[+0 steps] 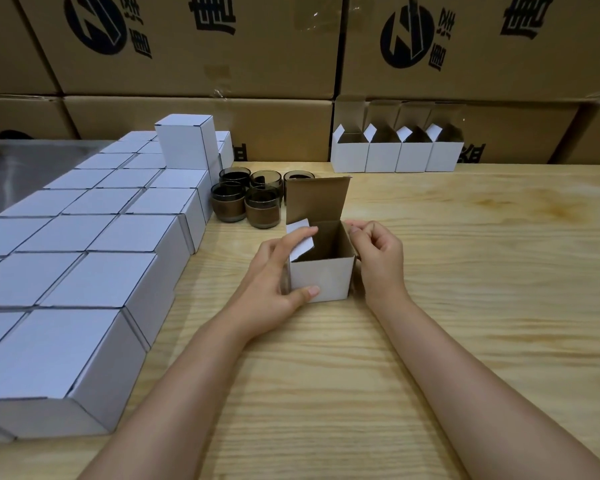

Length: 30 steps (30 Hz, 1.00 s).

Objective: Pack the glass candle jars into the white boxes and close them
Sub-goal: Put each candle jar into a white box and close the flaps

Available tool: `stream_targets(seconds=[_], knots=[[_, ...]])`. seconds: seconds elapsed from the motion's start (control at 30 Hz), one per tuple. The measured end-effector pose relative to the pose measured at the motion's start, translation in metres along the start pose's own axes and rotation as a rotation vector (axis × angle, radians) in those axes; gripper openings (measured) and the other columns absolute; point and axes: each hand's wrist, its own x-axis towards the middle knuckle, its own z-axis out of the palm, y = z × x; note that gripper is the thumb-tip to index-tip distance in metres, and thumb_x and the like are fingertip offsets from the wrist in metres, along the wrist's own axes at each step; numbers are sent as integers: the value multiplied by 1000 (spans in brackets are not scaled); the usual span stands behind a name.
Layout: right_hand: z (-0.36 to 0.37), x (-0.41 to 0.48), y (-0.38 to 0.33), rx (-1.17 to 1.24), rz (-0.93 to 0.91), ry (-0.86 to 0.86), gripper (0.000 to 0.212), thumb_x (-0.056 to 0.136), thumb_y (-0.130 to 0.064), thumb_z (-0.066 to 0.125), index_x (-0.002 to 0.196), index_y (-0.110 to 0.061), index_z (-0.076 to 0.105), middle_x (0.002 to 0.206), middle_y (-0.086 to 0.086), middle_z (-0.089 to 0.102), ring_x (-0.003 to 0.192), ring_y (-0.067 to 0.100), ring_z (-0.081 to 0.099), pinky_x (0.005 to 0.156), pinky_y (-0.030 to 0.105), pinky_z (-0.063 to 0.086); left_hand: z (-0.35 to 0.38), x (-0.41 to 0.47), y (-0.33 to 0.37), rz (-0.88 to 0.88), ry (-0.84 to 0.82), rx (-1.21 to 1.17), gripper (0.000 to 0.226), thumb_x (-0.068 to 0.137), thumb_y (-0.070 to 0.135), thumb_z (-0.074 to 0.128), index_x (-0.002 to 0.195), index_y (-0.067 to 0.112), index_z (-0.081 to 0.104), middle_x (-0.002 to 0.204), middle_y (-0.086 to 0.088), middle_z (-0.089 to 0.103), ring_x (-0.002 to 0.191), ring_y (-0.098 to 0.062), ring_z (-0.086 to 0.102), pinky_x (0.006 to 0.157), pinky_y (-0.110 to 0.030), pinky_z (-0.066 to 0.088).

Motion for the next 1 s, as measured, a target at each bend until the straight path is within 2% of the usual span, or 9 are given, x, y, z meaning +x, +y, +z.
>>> stream_targets(seconds=[0.13,0.2,0.3,0.43,0.53,0.67,0.77,0.87,1.0], knots=[[0,1,0,17,3,-4,35,91,3,52,63,-10,37,92,17,65,95,19,63,85,45,46,1,0,0,15,42,-67,89,74,24,76,122,70,19,135,6,41,117,-10,53,96,-31,47],[0,2,0,19,4,10,34,91,4,52,64,-12,38,95,28,62,94,26,60,82,44,44,3,1,-3,-18,80,-136,94,71,20,79,114,71,12,121,-4,51,104,-16,63,90,-34,52],[-1,1,0,45,-6,8,29,90,6,53,71,-13,43,92,18,61,90,24,58,80,41,44,3,3,-11,-99,107,-134,92,70,21,84,105,67,12,103,-3,57,95,-16,65,85,-31,53],[-3,1,-4,-4,-67,-42,21,90,2,53,88,-19,53,91,4,60,83,8,57,77,24,47,0,5,-15,-166,76,-223,83,63,23,89,104,54,24,121,22,40,111,-1,56,93,-24,47],[-5,1,-9,2,-48,-141,21,83,-9,47,90,-25,59,104,9,64,91,22,58,77,35,49,-1,6,-12,-206,75,-249,82,54,30,89,100,57,27,133,4,41,124,-13,50,103,-37,44],[-6,1,-14,4,3,-246,45,90,-2,39,112,-30,65,126,-1,61,121,10,53,100,31,46,-1,5,-9,-184,75,-241,83,57,26,90,93,63,26,135,-1,44,118,-18,54,102,-41,45],[-5,0,-14,-54,66,-275,47,96,0,30,128,-22,58,138,-2,53,125,1,47,104,21,40,-2,5,-10,-153,54,-221,83,56,28,89,100,61,27,138,3,44,119,-19,54,101,-40,46],[-4,0,-15,-167,71,-275,44,96,-6,31,130,-13,57,137,3,53,128,10,46,109,33,38,-3,3,-8,-127,45,-249,91,52,30,88,117,58,32,125,29,51,102,-4,62,87,-28,51],[-1,-2,-19,-205,54,-264,53,81,-22,32,126,-13,58,134,7,54,127,14,47,109,35,38,-4,3,-6,-132,33,-250,106,52,27,90,136,52,29,134,25,46,121,-13,53,102,-41,46]])
